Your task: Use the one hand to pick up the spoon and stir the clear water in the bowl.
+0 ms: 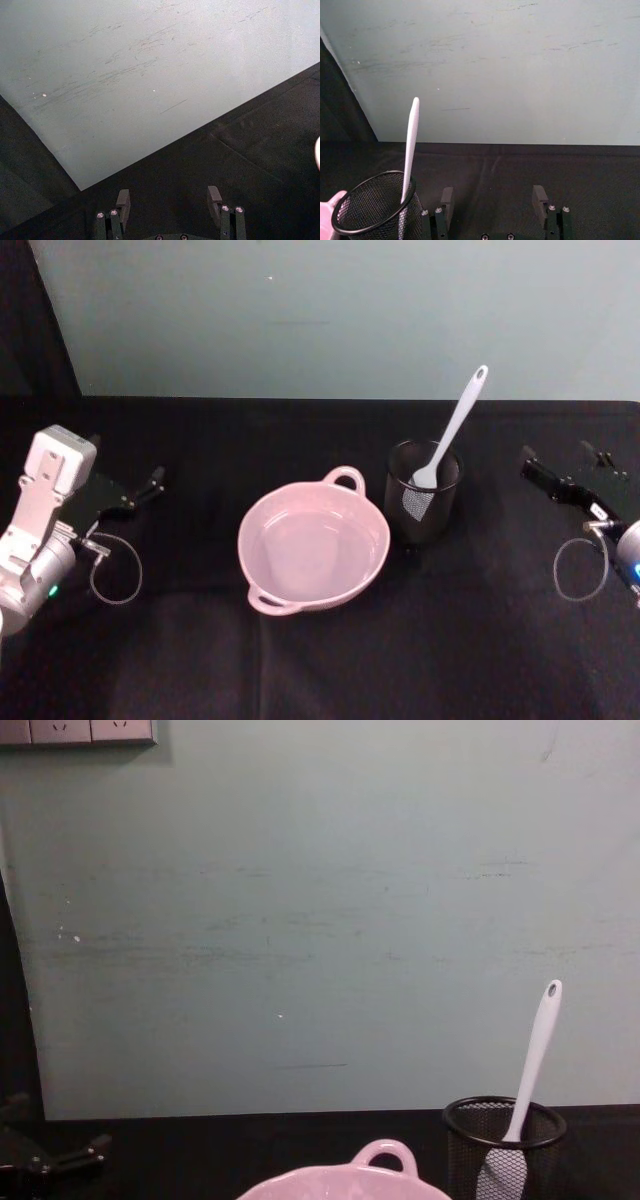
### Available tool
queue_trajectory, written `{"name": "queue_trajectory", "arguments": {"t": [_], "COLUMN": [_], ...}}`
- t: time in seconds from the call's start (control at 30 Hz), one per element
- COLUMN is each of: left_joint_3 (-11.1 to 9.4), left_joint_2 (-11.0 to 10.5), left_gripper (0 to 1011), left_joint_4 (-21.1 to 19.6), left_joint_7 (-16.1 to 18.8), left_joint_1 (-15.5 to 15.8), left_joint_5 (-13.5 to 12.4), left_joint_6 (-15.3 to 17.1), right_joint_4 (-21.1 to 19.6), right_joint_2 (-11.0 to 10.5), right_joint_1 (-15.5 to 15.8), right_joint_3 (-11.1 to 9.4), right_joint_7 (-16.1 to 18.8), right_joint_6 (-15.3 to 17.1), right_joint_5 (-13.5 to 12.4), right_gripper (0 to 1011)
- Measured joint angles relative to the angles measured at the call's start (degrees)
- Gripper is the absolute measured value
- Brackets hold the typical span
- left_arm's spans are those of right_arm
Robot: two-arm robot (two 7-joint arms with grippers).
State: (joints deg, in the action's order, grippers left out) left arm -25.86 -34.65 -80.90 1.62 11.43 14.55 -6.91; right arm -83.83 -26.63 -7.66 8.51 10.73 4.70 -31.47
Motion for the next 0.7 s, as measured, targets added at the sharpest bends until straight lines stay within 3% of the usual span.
{"name": "queue_trajectory", "arguments": {"t": [0.7], "left_joint_3": [0.0], "left_joint_2": [0.0], "left_gripper": [1011], "left_joint_4": [0.0], "left_joint_7": [0.0], "left_joint_1": [0.0], "left_joint_5": [0.0], "left_joint_6": [0.0], "right_joint_4": [0.0], "right_joint_2": [0.0], "right_joint_1": [0.0], "right_joint_3": [0.0], "right_joint_7": [0.0], "right_joint_6": [0.0], "right_joint_5": [0.0], "right_gripper": [1003]}}
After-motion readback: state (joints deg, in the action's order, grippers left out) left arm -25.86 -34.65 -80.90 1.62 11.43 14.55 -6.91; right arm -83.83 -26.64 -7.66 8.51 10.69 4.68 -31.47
